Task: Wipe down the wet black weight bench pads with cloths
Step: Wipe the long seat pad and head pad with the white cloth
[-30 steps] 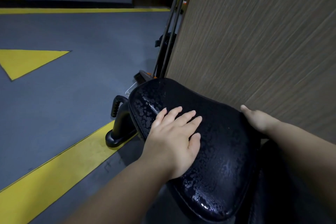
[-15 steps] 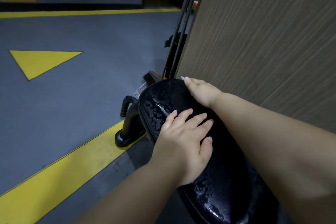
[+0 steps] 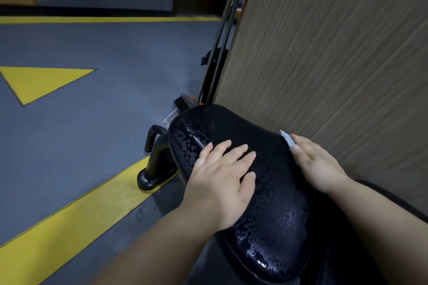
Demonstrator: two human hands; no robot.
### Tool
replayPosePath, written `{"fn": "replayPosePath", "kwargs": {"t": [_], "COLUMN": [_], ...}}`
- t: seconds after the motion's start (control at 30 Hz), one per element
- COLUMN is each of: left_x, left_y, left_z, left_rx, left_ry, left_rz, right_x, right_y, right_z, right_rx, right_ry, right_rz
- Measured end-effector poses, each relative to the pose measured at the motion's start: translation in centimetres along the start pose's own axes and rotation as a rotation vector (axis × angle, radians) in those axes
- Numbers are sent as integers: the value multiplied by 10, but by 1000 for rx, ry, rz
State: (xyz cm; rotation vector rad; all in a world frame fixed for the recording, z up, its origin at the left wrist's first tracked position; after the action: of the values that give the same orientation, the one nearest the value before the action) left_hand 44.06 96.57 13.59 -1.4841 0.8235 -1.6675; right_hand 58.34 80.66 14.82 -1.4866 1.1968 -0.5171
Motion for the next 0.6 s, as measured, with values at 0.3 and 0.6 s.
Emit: {"fn": "replayPosePath", "kwargs": {"t": [0.3, 0.6], "left_x": [-4, -15], "left_y": [1, -12], "left_z": [-1, -15], "left_rx": [39, 371], "left_ry": [0, 54], "left_rz": [-36, -304], "right_x": [-72, -63], "right_y": [15, -2], "right_z": [26, -26], "right_rx": [-66, 122], "right_ry": [-20, -231], "right_rz": [-195, 523]}}
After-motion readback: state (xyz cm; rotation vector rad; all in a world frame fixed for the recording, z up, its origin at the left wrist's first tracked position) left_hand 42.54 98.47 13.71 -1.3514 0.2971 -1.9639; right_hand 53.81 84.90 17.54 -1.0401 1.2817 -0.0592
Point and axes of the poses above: each hand's wrist, its own z-axis towards the middle knuckle, its own y-axis out of the palm, x = y × z, the point moved 8 cm from there along z, towards the middle knuckle, and after that the axes turned 15 degrees about -x, right-handed, at the moved point
